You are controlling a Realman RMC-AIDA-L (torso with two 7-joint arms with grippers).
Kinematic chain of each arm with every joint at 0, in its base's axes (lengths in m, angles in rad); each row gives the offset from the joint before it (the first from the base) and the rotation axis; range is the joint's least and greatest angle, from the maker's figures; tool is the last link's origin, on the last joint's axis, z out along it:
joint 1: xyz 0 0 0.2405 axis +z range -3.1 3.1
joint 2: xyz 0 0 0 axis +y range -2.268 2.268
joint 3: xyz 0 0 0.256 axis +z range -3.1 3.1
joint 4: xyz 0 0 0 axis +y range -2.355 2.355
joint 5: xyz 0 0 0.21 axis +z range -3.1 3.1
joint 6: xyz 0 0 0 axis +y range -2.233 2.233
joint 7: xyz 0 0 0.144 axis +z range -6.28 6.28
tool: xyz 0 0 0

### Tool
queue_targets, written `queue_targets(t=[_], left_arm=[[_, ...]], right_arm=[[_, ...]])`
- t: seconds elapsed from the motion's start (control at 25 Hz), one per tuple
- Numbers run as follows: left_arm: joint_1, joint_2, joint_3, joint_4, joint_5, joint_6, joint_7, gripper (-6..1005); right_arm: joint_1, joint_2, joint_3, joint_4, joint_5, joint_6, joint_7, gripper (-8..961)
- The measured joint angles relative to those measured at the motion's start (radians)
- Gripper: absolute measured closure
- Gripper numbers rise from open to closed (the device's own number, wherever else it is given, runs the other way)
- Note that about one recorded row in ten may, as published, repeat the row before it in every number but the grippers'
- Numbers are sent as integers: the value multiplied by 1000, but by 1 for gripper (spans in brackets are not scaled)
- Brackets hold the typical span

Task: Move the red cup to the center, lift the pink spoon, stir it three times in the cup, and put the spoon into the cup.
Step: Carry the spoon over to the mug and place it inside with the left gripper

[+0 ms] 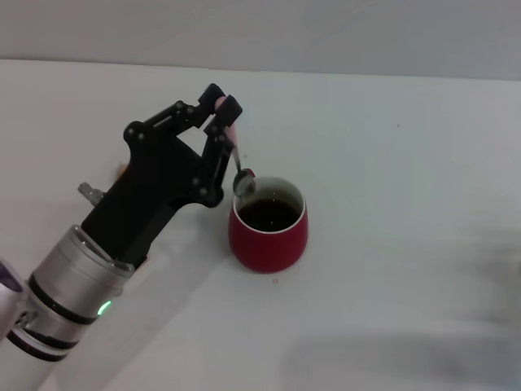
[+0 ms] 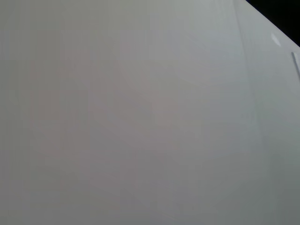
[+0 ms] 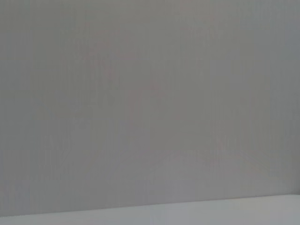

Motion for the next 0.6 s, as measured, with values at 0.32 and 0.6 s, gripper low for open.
queue_targets(t=[0.32, 0.6], left_arm=[[-14, -7, 7, 0, 9, -60, 0, 857], [-31, -8, 10, 1, 19, -126, 0, 857]], right_arm=[[-3, 1, -7, 5, 0, -1, 0, 953], [-12, 3, -8, 11, -4, -3, 0, 953]])
